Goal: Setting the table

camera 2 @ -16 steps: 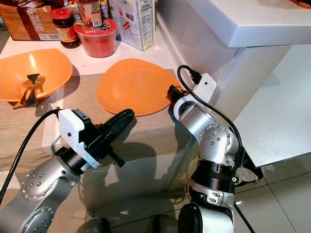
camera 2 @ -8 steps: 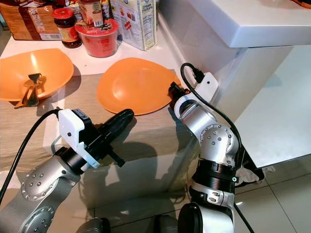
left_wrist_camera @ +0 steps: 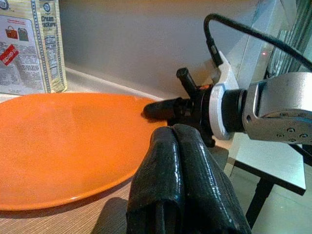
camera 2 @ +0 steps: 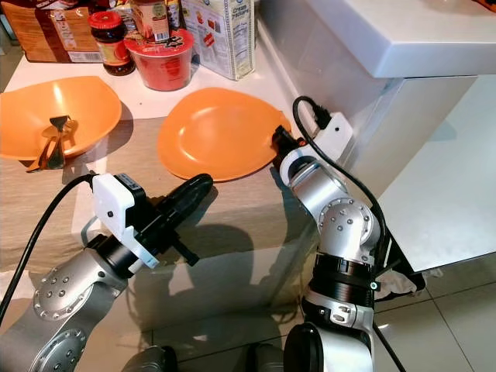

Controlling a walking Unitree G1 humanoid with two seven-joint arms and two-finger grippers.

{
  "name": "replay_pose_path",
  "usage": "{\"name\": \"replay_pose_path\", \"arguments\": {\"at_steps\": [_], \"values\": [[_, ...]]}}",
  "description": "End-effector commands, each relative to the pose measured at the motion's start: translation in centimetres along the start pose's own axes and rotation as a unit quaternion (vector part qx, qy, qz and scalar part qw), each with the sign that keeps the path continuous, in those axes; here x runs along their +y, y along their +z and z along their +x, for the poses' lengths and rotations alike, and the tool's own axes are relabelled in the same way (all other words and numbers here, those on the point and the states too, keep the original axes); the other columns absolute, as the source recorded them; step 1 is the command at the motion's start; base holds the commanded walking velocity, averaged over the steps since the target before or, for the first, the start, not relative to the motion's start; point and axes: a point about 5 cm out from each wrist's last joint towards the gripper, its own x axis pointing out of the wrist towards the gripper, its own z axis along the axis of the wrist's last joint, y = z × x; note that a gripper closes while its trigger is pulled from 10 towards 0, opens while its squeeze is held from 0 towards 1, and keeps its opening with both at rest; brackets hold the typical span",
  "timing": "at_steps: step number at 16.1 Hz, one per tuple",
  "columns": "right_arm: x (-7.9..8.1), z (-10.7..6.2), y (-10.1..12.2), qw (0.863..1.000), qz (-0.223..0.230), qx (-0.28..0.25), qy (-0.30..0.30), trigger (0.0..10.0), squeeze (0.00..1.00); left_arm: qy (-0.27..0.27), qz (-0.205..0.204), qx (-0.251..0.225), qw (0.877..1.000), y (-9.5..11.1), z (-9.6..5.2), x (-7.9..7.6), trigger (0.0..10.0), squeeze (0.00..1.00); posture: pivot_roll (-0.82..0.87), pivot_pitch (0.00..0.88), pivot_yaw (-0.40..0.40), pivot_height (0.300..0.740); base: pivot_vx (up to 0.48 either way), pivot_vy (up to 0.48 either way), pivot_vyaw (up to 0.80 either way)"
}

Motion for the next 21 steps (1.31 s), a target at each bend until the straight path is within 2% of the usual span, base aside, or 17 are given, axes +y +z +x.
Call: {"name": "replay_pose_path", "arguments": {"at_steps": [1,2,3,4,5,6,7,9,10,11,12,13,14,19,21], "values": [[0.3,0.2,0.5,1.0,-0.019,-0.017,-0.009,0.0,0.0,-0.004,0.001,-0.004,1.0,0.4,0.1,-0.1,10.0,0.0,-0.04,0.137,-0.033,0.74,0.0,0.0,0.0],[1.1,0.0,1.5,0.997,-0.045,-0.056,0.015,0.0,0.0,-0.003,0.002,-0.005,1.0,0.4,0.1,0.0,10.0,0.0,-0.04,0.137,-0.032,0.74,0.0,0.0,0.0],[1.9,-0.3,2.3,0.991,-0.09,-0.093,0.032,0.0,0.0,-0.002,0.002,-0.006,1.0,0.4,0.1,0.0,10.0,0.0,-0.04,0.136,-0.031,0.74,0.0,0.0,0.0],[2.3,-0.4,2.6,0.989,-0.097,-0.105,0.042,0.0,0.0,-0.001,0.002,-0.007,1.0,0.4,0.1,0.1,10.0,0.0,-0.04,0.136,-0.03,0.74,0.0,0.0,0.0],[3.4,-1.0,3.4,0.972,-0.169,-0.147,0.064,0.0,0.0,-0.001,0.002,-0.01,1.0,0.5,0.2,0.1,10.0,0.0,-0.04,0.135,-0.029,0.74,0.0,0.0,0.0],[4.0,-1.2,3.6,0.959,-0.22,-0.165,0.073,0.0,0.0,0.0,0.002,-0.011,1.0,0.6,0.2,0.1,10.0,0.0,-0.04,0.135,-0.028,0.74,0.0,0.0,0.0],[4.2,-1.2,3.6,0.953,-0.236,-0.172,0.076,0.0,0.0,0.0,0.002,-0.011,1.0,0.6,0.2,0.2,10.0,0.0,-0.04,0.135,-0.027,0.74,0.0,0.0,0.0],[5.1,-1.7,3.7,0.934,-0.275,-0.204,0.1,0.1,0.0,0.001,0.004,-0.012,1.0,0.6,0.3,0.3,10.0,0.0,-0.04,0.133,-0.026,0.74,0.0,0.0,0.0],[5.7,-1.9,3.8,0.923,-0.294,-0.218,0.116,0.5,0.0,0.002,0.003,-0.015,1.0,0.7,0.3,0.3,10.0,0.0,-0.04,0.133,-0.026,0.74,0.0,0.0,0.0],[6.8,-2.5,4.0,0.907,-0.314,-0.241,0.146,3.1,0.0,0.003,0.003,-0.017,1.0,0.8,0.3,0.4,10.0,0.0,-0.04,0.13,-0.024,0.74,0.0,0.0,0.0],[7.1,-2.7,4.1,0.901,-0.32,-0.248,0.154,6.8,0.0,0.004,0.003,-0.018,1.0,0.8,0.4,0.4,10.0,0.0,-0.04,0.13,-0.024,0.74,0.0,0.0,0.0],[7.5,-2.9,4.3,0.893,-0.33,-0.26,0.161,9.6,0.0,0.005,0.003,-0.02,1.0,0.9,0.4,0.5,10.0,0.0,-0.04,0.129,-0.023,0.74,0.0,0.0,0.0],[7.8,-3.0,4.4,0.888,-0.334,-0.27,0.167,10.0,0.0,0.005,0.003,-0.022,1.0,1.0,0.5,0.5,10.0,0.0,-0.04,0.127,-0.023,0.74,0.0,0.0,0.0],[8.5,-3.8,5.6,0.878,-0.309,-0.314,0.189,10.0,0.0,0.009,0.001,-0.032,0.999,1.3,0.7,0.7,10.0,0.0,-0.04,0.126,-0.021,0.74,0.0,0.0,0.0],[9.1,-4.5,6.7,0.876,-0.267,-0.343,0.209,10.0,0.0,0.012,0.0,-0.038,0.999,1.5,0.8,0.9,10.0,0.0,-0.04,0.124,-0.018,0.74,0.0,0.0,0.0]]}}
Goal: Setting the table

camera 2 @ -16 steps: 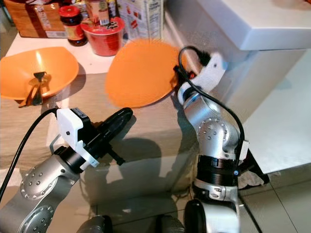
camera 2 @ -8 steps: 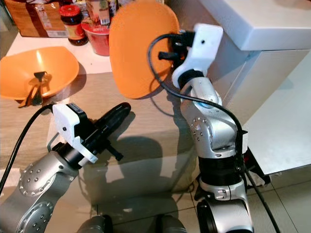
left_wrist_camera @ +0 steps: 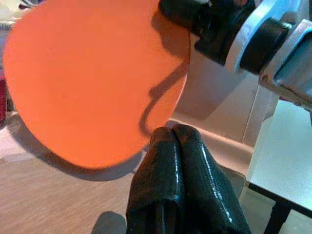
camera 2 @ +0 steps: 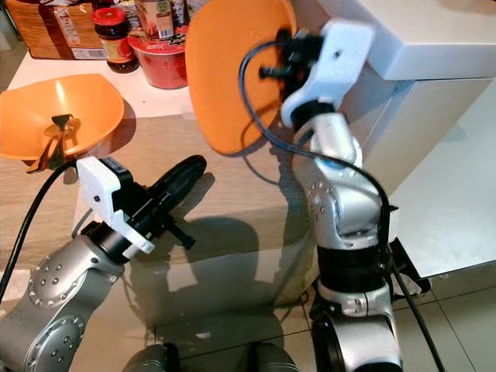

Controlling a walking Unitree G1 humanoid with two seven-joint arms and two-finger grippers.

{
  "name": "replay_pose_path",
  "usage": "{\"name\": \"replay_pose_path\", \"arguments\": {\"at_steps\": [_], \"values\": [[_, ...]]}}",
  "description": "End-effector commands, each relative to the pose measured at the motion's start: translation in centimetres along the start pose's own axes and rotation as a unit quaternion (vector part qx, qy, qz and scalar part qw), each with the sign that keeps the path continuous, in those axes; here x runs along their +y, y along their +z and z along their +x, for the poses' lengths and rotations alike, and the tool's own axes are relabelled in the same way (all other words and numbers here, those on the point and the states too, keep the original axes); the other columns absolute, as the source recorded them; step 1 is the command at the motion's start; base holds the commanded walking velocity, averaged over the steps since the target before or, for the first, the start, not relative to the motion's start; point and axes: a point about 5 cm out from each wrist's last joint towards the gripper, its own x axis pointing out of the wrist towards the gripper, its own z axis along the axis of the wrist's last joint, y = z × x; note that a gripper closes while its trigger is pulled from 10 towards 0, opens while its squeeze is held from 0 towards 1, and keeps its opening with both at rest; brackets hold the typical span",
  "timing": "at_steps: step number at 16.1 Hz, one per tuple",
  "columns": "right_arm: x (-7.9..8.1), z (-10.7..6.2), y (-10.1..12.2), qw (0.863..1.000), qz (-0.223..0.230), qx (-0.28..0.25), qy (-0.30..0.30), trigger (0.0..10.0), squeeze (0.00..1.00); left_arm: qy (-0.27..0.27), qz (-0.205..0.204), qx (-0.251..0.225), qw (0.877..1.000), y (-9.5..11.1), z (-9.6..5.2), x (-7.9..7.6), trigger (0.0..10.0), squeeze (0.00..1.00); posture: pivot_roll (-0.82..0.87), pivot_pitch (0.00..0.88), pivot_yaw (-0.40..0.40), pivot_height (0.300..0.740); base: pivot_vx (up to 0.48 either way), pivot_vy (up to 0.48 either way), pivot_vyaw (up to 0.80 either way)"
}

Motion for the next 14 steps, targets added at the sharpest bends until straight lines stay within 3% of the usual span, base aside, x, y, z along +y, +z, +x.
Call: {"name": "replay_pose_path", "arguments": {"at_steps": [1,8,10,11,13,14], "values": [[0.3,0.2,2.7,0.997,0.026,-0.068,0.014,10.0,0.0,0.004,-0.003,0.0,1.0,0.0,0.0,0.2,10.0,0.0,-0.04,0.121,-0.018,0.74,0.0,0.0,0.0],[0.3,0.9,5.1,0.989,0.058,-0.13,0.035,10.0,0.0,0.021,-0.001,-0.013,1.0,0.2,0.3,0.6,10.0,0.0,-0.04,0.112,-0.02,0.74,0.0,0.0,0.0],[0.3,1.0,6.2,0.981,0.101,-0.158,0.046,10.0,0.0,0.048,-0.001,-0.028,0.998,0.6,0.2,1.4,10.0,0.0,-0.04,0.11,-0.02,0.74,0.0,0.0,0.0],[-0.1,0.9,7.2,0.968,0.162,-0.182,0.054,10.0,0.0,0.082,-0.001,-0.044,0.996,1.1,0.1,2.3,10.0,0.0,-0.04,0.109,-0.019,0.74,0.0,0.0,0.0],[-0.6,0.6,8.0,0.954,0.21,-0.205,0.066,10.0,0.0,0.113,-0.01,-0.063,0.992,1.6,0.0,3.3,10.0,0.0,-0.04,0.106,-0.017,0.74,0.0,0.0,0.0],[-1.1,0.1,8.5,0.931,0.274,-0.222,0.089,10.0,0.0,0.138,-0.013,-0.075,0.988,2.0,-0.2,4.0,10.0,0.0,-0.04,0.104,-0.015,0.74,0.0,0.0,0.0]]}}
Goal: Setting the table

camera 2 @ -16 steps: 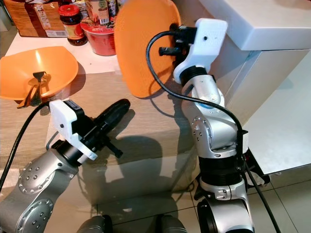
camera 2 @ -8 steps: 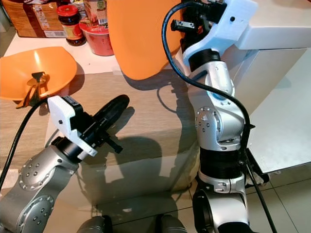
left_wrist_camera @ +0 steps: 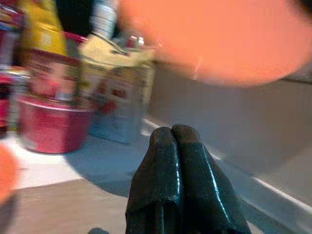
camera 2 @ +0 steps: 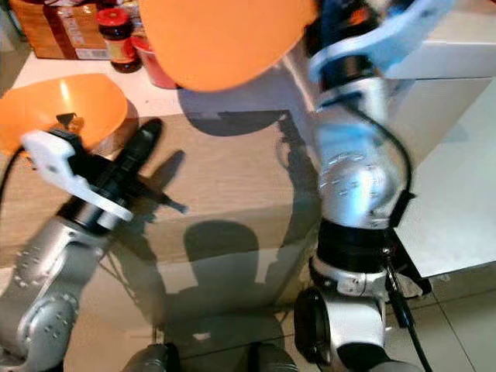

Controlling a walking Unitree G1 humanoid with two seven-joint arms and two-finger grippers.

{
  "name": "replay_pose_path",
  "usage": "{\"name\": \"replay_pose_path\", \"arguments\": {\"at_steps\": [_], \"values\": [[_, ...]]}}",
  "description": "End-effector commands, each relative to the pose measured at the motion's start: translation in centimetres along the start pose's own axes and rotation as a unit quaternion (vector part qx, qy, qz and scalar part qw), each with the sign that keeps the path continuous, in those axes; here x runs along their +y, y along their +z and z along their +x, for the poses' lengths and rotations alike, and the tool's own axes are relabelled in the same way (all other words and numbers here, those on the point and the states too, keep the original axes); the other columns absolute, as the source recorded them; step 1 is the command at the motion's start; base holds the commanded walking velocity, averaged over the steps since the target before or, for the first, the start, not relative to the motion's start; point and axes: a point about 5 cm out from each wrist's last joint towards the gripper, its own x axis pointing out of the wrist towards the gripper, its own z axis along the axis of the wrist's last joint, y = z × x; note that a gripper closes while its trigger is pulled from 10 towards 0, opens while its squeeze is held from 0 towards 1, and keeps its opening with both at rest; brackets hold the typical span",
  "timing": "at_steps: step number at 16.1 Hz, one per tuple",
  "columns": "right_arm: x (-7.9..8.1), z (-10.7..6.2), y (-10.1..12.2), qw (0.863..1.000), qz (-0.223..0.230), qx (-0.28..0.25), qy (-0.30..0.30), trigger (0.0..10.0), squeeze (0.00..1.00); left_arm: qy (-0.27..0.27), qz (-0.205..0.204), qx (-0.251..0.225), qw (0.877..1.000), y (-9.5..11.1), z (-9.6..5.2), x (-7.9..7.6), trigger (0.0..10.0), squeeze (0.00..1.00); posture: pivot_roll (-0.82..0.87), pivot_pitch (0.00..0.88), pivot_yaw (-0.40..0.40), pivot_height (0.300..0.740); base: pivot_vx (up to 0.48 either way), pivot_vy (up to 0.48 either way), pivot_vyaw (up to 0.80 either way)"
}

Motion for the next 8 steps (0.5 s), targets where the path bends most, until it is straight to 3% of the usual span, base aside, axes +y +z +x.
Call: {"name": "replay_pose_path", "arguments": {"at_steps": [1,2,3,6,8], "values": [[1.4,0.1,2.8,0.995,0.051,-0.07,0.053,10.0,0.0,0.014,-0.007,-0.011,1.0,0.3,0.1,0.3,10.0,0.0,-0.04,0.103,-0.014,0.74,0.0,0.0,0.0],[1.3,-0.4,3.2,0.988,0.109,-0.076,0.075,10.0,0.0,0.021,-0.013,-0.018,1.0,0.4,0.2,0.5,10.0,0.0,-0.04,0.102,-0.011,0.74,0.0,0.0,0.0],[1.2,-0.8,3.3,0.985,0.129,-0.076,0.085,10.0,0.0,0.022,-0.013,-0.019,0.999,0.5,0.2,0.6,10.0,0.0,-0.04,0.102,-0.009,0.74,0.0,0.0,0.0],[1.8,-1.4,3.6,0.981,0.127,-0.062,0.131,10.0,0.0,0.022,-0.014,-0.018,1.0,0.4,0.4,0.6,10.0,0.0,-0.05,0.099,-0.003,0.74,0.0,0.0,0.0],[2.8,-1.9,3.6,0.971,0.161,-0.051,0.169,10.0,0.0,0.022,-0.015,-0.017,0.999,0.4,0.4,0.6,10.0,0.0,-0.05,0.1,-0.003,0.74,0.0,0.0,0.0]]}}
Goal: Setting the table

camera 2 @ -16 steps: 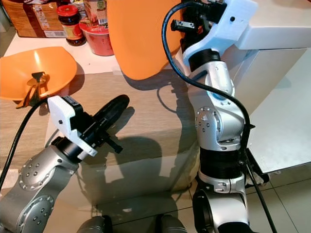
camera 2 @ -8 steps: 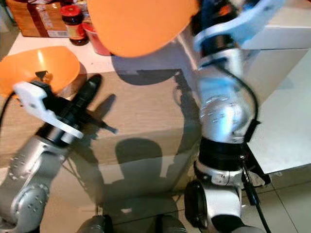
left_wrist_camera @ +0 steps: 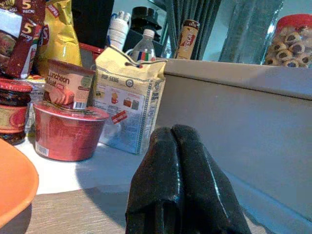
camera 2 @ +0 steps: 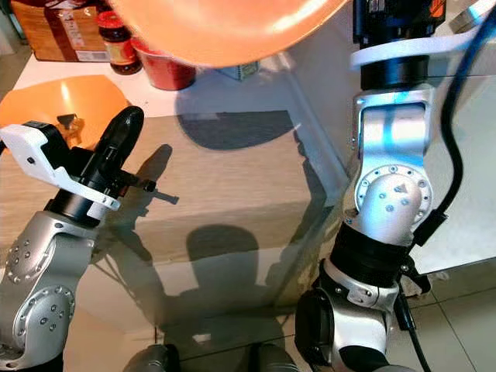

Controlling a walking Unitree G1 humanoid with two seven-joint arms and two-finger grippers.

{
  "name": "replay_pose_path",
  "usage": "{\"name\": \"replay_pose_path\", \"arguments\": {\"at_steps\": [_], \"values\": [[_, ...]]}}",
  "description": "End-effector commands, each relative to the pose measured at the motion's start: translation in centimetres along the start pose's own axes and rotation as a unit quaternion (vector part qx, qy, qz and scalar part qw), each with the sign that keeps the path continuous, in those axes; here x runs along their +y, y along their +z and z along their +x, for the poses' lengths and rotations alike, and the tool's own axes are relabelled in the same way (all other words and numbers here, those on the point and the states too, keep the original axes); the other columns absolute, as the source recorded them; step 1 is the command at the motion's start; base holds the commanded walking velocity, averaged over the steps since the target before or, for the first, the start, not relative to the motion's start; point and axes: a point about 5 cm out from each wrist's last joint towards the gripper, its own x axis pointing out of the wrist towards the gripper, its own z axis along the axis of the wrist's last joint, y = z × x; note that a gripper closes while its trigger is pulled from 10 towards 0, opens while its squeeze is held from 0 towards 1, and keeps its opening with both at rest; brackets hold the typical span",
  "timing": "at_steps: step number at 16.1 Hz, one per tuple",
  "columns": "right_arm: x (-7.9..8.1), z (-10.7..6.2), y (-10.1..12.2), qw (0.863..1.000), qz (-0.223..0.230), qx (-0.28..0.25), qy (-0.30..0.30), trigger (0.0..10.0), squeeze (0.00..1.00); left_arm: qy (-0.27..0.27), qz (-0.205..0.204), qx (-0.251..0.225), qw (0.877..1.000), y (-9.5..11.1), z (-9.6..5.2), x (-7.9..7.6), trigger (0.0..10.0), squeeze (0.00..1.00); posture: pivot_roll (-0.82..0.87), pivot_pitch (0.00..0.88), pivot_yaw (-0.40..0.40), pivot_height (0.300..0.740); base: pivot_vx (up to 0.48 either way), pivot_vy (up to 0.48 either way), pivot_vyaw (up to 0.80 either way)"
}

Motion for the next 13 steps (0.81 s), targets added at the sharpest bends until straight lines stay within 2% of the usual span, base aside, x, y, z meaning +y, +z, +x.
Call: {"name": "replay_pose_path", "arguments": {"at_steps": [1,4,5,6,9,13], "values": [[1.8,-0.7,-0.1,0.997,0.031,0.022,0.064,10.0,0.0,0.004,-0.004,-0.001,1.0,0.0,0.2,0.1,10.0,0.0,-0.06,0.102,-0.005,0.74,0.0,0.0,0.0],[2.0,-2.7,-0.9,0.994,0.033,0.075,0.074,10.0,0.0,0.014,0.002,0.002,1.0,-0.1,0.0,0.5,10.0,0.0,-0.07,0.103,-0.005,0.74,0.0,0.0,0.0],[1.4,-4.1,-2.1,0.992,0.036,0.107,0.05,10.0,0.0,0.016,-0.001,-0.002,1.0,0.0,-0.3,0.9,10.0,0.0,-0.07,0.102,-0.002,0.74,0.0,-0.412,0.0],[1.3,-4.4,-2.3,0.992,0.038,0.114,0.044,10.0,0.0,0.017,-0.002,-0.004,1.0,0.1,-0.4,1.0,10.0,0.0,-0.07,0.102,-0.002,0.74,0.0,-0.412,0.0],[1.2,-4.7,-2.9,0.992,0.049,0.114,0.035,10.0,0.0,0.016,-0.001,-0.009,1.0,0.4,-0.4,1.1,10.0,0.0,-0.07,0.101,0.004,0.74,0.0,-0.465,0.0],[1.5,-4.2,-3.4,0.991,0.058,0.115,0.044,10.0,0.0,0.016,-0.004,-0.011,1.0,0.4,-0.6,1.2,10.0,0.0,-0.06,0.103,-0.001,0.74,0.0,-0.465,0.0]]}}
